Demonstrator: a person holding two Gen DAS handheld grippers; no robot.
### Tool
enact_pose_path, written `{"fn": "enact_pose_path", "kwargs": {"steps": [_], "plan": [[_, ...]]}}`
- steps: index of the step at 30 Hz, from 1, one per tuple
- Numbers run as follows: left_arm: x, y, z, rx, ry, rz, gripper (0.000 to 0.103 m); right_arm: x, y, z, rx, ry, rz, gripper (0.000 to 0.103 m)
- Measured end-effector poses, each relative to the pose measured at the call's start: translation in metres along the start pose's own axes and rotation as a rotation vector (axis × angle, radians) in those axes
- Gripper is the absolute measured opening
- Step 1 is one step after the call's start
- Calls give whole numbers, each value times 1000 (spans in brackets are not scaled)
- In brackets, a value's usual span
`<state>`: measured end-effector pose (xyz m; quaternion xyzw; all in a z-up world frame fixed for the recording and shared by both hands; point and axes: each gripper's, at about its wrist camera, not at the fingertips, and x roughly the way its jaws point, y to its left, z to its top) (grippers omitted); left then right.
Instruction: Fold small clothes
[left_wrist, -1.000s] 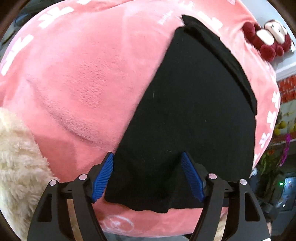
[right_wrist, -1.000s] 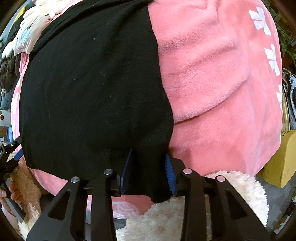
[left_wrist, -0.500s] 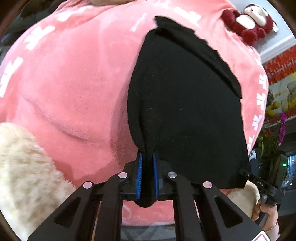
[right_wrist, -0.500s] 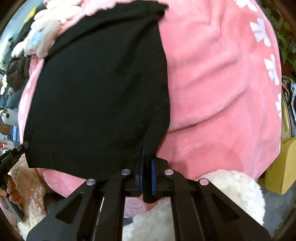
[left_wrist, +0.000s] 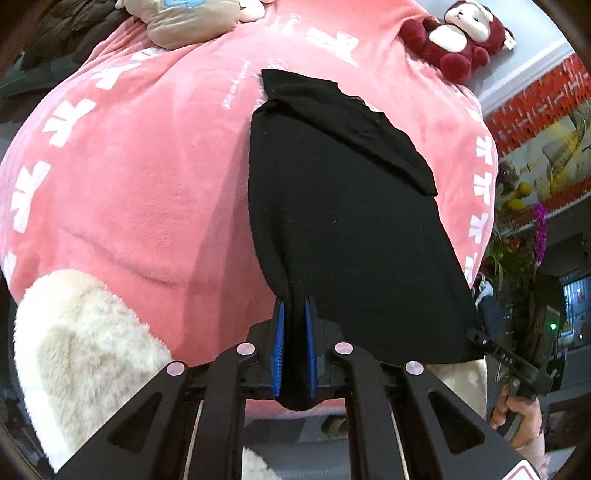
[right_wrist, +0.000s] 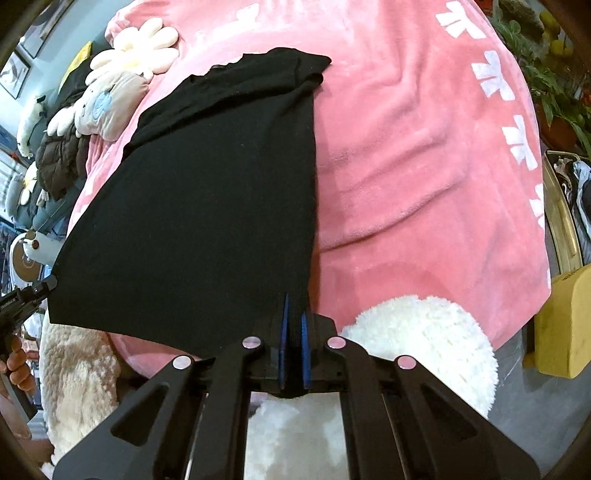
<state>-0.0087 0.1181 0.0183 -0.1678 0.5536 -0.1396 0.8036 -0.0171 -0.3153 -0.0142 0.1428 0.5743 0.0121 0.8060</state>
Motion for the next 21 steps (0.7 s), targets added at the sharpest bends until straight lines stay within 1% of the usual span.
{"fn": "enact_pose_path", "kwargs": {"steps": [4, 5, 6, 9, 11, 13, 14, 15, 17, 19, 21], "plan": [[-6, 4, -14, -19, 41, -4, 8, -11, -8, -15, -8, 31, 1, 4], [-11, 5, -19, -19, 54, 6, 6, -13, -10, -19, -9, 41, 1, 4], [-12, 6, -22, -20, 61, 10, 2, -15, -10, -23, -10, 46, 0, 4], [-20, 8, -35, -22, 90, 25, 2, -22, -6, -34, -19, 61, 8, 4], [-23, 7, -39, -25, 109, 17, 2, -28, 0, -37, -35, 60, 13, 4], [-25, 2, -38, -7, 100, 21, 2, -34, 2, -33, -43, 43, 24, 4], [-25, 0, -34, -5, 96, 20, 2, -38, 5, -26, -41, 23, 38, 4], [-23, -3, -25, -10, 89, 3, 2, -42, 5, -24, -40, 8, 47, 4], [-21, -10, -9, -2, 72, -19, 2, -51, 12, -3, -59, -47, 61, 4], [-23, -23, 19, 35, 29, -34, 2, -61, 20, 19, -65, -99, 75, 4], [-29, -37, 56, 73, -39, -48, 2, -75, 26, 59, -84, -179, 81, 4]]}}
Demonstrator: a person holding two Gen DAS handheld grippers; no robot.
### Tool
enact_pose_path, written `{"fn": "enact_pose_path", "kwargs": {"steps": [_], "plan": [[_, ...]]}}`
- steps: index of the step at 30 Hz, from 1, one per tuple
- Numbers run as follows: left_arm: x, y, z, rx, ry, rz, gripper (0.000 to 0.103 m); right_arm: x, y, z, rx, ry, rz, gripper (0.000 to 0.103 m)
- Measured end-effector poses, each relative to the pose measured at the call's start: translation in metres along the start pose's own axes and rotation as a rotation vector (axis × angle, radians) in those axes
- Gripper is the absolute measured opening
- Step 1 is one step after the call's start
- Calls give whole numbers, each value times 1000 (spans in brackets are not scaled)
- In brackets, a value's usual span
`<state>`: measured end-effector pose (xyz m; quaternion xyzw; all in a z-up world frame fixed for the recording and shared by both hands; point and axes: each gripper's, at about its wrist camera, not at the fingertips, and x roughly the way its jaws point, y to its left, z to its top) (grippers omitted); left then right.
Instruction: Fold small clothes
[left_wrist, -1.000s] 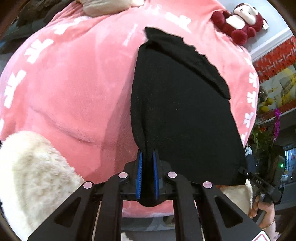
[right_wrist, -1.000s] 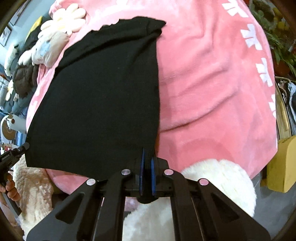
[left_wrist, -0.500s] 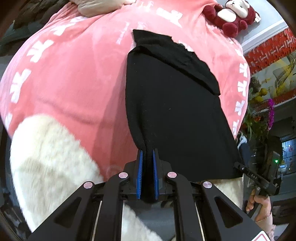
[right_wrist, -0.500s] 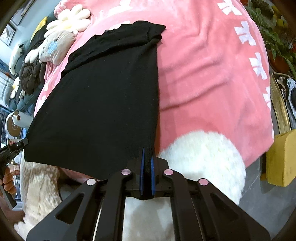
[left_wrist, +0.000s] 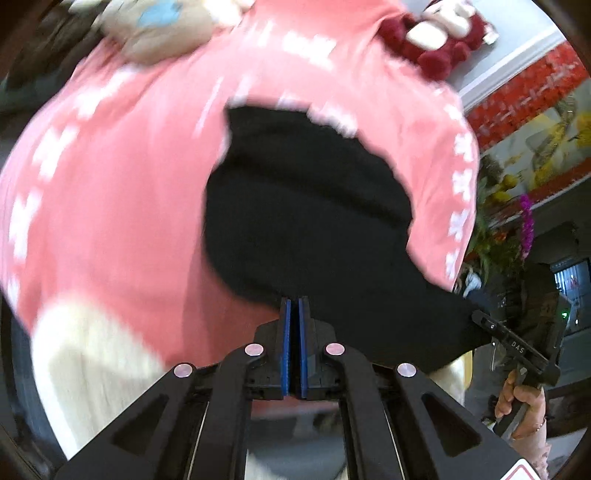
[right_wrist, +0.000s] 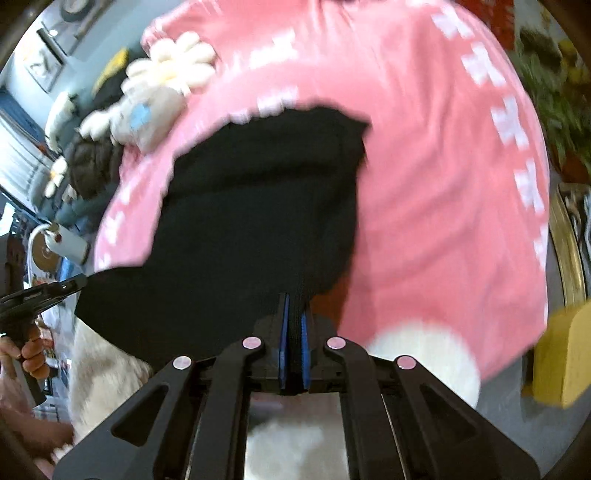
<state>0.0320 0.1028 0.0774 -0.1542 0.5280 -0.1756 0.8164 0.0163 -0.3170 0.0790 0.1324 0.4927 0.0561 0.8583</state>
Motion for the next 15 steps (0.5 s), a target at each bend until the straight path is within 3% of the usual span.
{"fn": "enact_pose_path", "kwargs": {"steps": [4, 6, 7, 8, 10, 12, 13, 15], "plan": [[-8, -12, 83, 25, -126, -14, 0, 1, 0, 92, 3, -153, -11, 4], [-2, -17, 126, 56, -201, 48, 0, 17, -1, 129, 4, -218, -34, 6], [7, -19, 152, 76, -255, 108, 0, 39, 0, 149, -21, -201, -47, 8], [22, -20, 175, 98, -276, 162, 0, 66, 0, 167, -32, -170, -118, 8], [55, -12, 202, 92, -227, 263, 5, 100, -6, 180, -12, -142, -235, 20], [80, 0, 210, 37, -139, 285, 5, 120, -13, 180, 39, -92, -238, 23], [88, 5, 205, 13, -93, 240, 14, 119, -14, 171, 59, -105, -188, 24], [94, 7, 178, 19, -48, 166, 46, 120, -9, 153, 47, -104, -174, 34]]}}
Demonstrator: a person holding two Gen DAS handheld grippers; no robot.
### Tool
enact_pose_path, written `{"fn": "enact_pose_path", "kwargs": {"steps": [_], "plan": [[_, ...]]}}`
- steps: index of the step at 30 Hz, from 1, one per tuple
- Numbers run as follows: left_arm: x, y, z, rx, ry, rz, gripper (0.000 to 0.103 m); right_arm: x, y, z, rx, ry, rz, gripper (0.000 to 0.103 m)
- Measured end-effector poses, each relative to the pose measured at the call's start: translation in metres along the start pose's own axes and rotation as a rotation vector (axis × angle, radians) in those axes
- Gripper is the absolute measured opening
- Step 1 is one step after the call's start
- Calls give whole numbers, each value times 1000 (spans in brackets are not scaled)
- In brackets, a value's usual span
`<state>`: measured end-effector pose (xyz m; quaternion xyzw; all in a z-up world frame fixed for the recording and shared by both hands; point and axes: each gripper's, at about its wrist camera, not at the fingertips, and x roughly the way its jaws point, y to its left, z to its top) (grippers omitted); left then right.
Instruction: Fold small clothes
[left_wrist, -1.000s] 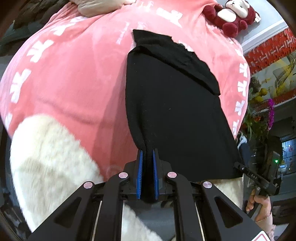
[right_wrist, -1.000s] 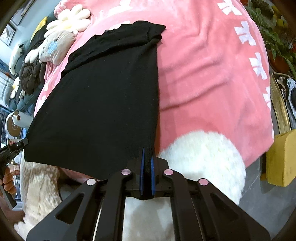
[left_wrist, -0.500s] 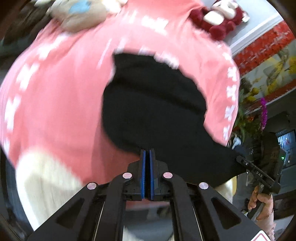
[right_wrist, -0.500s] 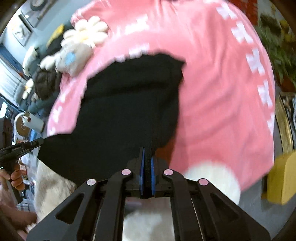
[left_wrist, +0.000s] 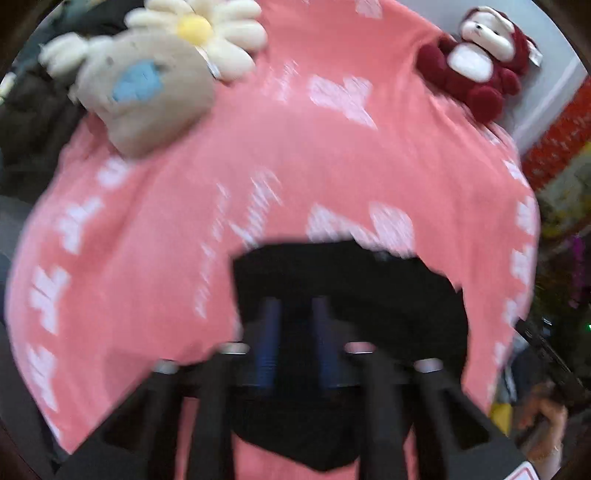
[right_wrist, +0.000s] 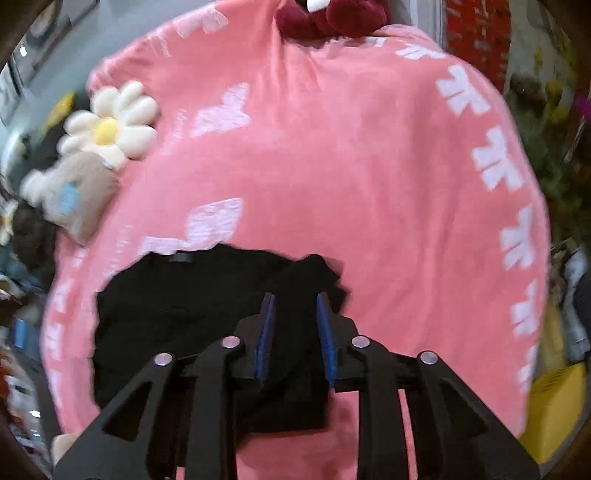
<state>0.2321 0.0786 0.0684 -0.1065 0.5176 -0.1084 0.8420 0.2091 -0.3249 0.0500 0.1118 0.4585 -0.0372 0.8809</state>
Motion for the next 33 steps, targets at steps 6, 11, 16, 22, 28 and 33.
{"fn": "enact_pose_path", "kwargs": {"steps": [6, 11, 16, 22, 28, 33], "plan": [[14, 10, -118, -65, 131, -111, 68, 0, -13, -67, 1, 77, -20, 35], [56, 11, -181, -323, 275, -219, 68, 3, -24, -104, 89, 134, 11, 35], [77, -16, -177, -480, 304, -353, 68, -4, -20, -132, 90, 178, 31, 40], [105, -26, -184, -737, 428, -438, 68, -8, -19, -151, 96, 205, 48, 41], [89, -13, -172, -761, 337, -359, 68, 4, 22, -156, -16, 253, 208, 42], [80, 2, -172, -736, 354, -302, 68, 43, 89, -166, -183, 332, 320, 42]]}}
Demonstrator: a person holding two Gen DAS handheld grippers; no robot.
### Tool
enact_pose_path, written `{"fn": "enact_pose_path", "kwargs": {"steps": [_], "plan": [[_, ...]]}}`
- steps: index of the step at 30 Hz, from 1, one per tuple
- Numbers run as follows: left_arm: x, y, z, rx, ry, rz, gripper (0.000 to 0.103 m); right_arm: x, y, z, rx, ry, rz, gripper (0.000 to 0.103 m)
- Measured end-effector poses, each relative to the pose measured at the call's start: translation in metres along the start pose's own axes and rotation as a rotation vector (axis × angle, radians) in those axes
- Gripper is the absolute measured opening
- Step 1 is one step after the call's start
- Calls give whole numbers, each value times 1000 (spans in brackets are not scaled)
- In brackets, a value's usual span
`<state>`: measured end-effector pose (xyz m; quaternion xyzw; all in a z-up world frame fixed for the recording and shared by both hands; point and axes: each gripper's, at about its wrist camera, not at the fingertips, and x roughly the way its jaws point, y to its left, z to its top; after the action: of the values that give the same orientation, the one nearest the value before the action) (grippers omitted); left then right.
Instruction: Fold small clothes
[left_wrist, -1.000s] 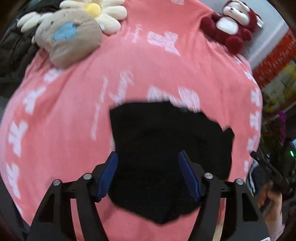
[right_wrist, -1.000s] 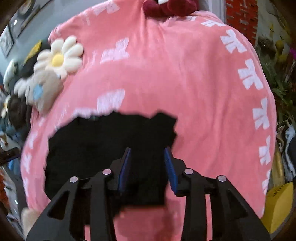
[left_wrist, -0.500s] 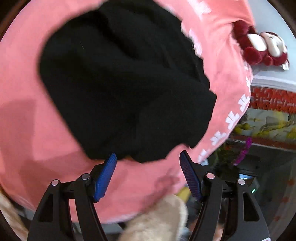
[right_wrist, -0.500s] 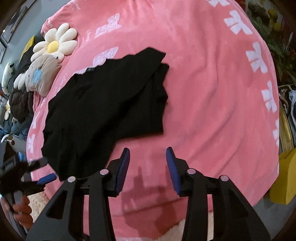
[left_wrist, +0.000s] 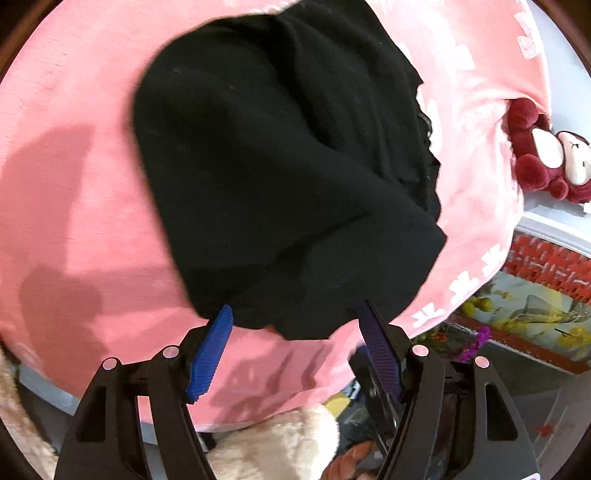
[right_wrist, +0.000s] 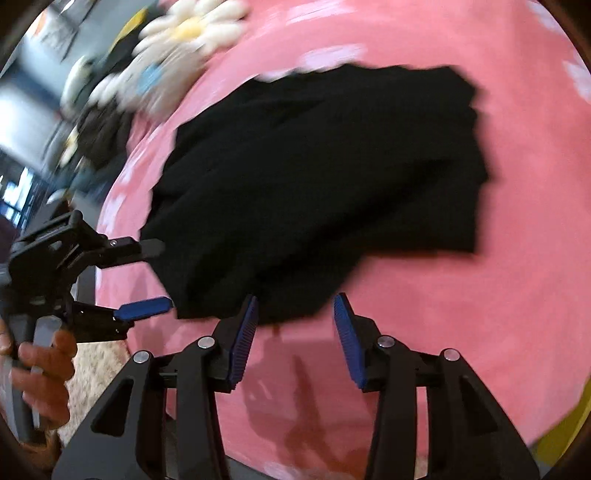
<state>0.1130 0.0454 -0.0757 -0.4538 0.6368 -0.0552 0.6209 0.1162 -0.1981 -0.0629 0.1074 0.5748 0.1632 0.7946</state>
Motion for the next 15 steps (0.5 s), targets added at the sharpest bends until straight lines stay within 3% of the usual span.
{"fn": "enact_pose_path", "kwargs": {"steps": [2, 3, 4, 5, 15], "plan": [[-4, 5, 1, 11, -10, 18, 68, 19, 11, 4, -26, 25, 19, 42], [-7, 7, 1, 9, -13, 18, 68, 27, 15, 5, -39, 38, 24, 34], [-7, 10, 0, -1, -10, 11, 68, 32, 19, 6, -52, 51, 32, 13], [-6, 11, 0, -10, -4, 5, 68, 33, 21, 6, -59, 56, 39, 2], [24, 16, -4, -156, 126, -142, 68, -43, 39, -7, -117, -31, 142, 2]]}}
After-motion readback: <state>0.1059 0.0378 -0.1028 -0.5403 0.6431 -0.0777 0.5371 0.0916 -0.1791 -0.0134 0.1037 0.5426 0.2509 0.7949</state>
